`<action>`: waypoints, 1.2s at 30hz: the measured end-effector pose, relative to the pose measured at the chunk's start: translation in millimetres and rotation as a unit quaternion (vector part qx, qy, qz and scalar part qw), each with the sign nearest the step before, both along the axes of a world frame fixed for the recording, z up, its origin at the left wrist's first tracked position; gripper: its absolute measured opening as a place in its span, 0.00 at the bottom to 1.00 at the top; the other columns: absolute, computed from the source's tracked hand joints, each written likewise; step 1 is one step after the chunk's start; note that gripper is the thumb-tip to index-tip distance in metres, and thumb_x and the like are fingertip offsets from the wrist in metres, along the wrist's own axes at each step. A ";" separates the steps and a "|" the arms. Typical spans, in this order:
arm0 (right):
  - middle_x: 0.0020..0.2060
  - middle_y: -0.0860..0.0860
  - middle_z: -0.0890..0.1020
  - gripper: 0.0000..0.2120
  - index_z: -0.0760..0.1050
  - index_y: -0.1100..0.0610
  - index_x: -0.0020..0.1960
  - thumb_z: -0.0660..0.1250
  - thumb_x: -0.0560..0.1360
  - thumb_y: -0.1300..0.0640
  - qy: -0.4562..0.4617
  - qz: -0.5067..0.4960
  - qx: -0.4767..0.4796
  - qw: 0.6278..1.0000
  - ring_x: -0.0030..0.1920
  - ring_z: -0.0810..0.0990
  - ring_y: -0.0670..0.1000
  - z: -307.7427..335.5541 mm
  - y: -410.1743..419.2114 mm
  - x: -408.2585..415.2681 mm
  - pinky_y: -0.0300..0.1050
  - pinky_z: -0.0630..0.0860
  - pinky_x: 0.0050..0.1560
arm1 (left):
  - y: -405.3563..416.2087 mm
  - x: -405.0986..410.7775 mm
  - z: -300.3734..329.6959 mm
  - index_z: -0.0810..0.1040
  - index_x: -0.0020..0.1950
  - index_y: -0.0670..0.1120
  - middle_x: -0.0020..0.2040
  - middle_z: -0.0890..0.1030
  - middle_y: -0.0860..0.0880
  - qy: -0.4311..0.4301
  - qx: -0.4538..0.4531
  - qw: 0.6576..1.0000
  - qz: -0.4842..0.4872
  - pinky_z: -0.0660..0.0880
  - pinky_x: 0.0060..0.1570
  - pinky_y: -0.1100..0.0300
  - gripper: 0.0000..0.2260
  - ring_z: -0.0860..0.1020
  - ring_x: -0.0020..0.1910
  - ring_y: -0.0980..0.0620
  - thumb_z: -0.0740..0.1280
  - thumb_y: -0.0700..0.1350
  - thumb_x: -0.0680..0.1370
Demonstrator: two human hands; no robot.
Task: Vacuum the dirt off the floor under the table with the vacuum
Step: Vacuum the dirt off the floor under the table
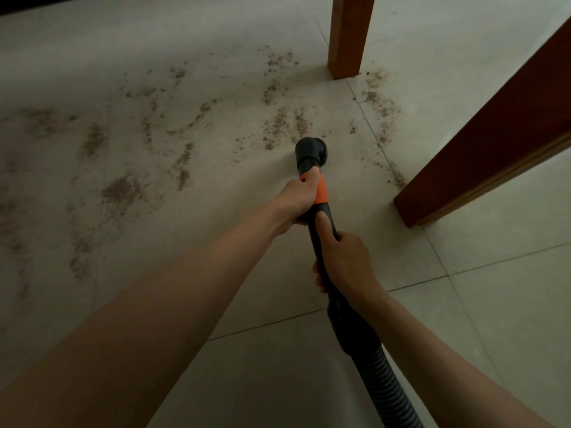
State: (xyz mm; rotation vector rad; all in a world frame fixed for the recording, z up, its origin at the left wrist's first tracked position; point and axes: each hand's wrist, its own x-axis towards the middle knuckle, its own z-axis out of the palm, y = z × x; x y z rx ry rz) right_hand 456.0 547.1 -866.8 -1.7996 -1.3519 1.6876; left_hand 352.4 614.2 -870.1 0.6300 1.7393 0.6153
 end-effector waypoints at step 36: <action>0.26 0.55 0.77 0.28 0.72 0.62 0.41 0.52 0.78 0.37 0.047 -0.028 -0.085 0.995 0.22 0.75 0.51 28.9 -27.9 66.8 0.42 0.75 0.26 | -28.0 66.6 17.7 0.68 0.63 0.38 0.40 0.72 0.46 0.011 0.018 0.998 -0.064 0.74 0.42 0.54 0.23 0.73 0.37 0.49 0.51 0.56 0.82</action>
